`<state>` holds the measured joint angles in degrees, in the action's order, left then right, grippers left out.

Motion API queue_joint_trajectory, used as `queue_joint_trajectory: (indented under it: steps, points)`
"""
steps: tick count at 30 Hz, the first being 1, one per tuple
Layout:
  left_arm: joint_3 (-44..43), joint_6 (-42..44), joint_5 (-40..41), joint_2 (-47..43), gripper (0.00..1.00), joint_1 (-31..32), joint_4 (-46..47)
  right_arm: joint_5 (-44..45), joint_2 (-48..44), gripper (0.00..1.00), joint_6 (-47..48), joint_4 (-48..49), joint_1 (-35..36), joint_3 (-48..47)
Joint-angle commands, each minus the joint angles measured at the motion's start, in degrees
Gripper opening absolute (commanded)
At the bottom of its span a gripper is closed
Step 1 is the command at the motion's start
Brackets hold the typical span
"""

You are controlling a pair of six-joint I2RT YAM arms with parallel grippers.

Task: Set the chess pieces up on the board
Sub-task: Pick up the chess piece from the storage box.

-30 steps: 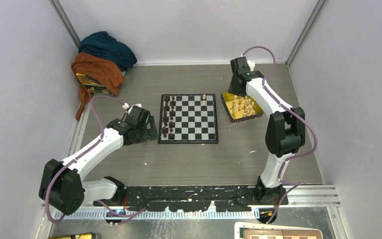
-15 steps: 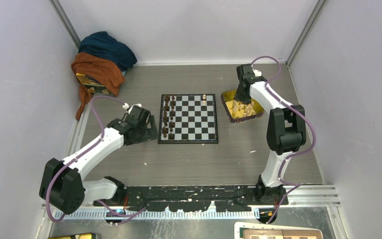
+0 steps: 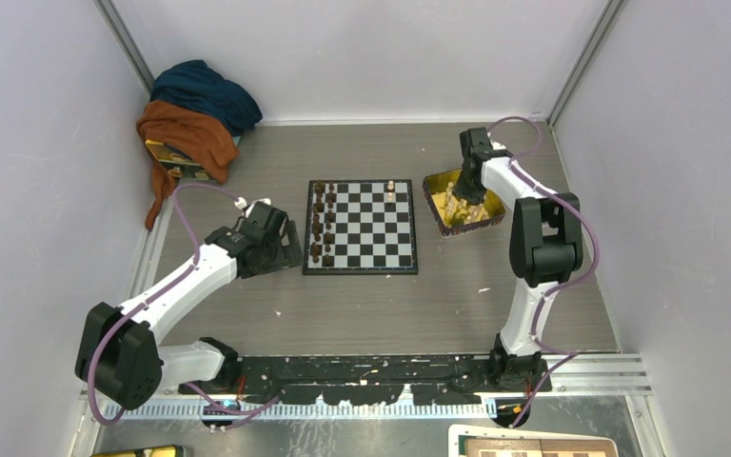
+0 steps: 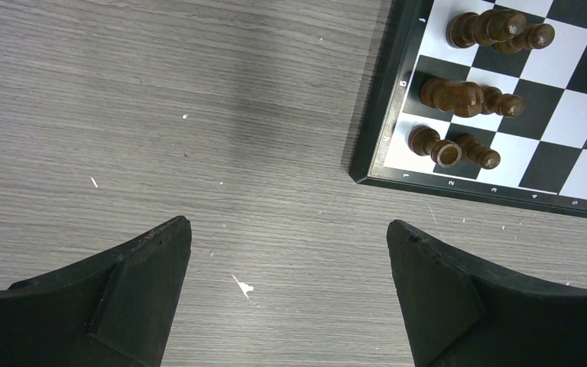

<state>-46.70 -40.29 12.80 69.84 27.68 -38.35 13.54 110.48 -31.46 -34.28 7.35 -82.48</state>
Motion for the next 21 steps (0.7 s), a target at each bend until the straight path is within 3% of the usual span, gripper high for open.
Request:
queue_joint_trajectory:
  steps: [1, 21]
  points:
    - [-0.9, -0.6, -0.1, 0.0, 1.0, -0.1, 2.0, -0.7, 0.6, 0.31, -0.9, 1.9, -0.2, -0.9]
    - [-1.3, -0.7, -0.2, 2.6, 1.0, -0.1, 2.9, -1.7, 4.6, 0.26, -0.4, 2.6, -1.3, -3.2]
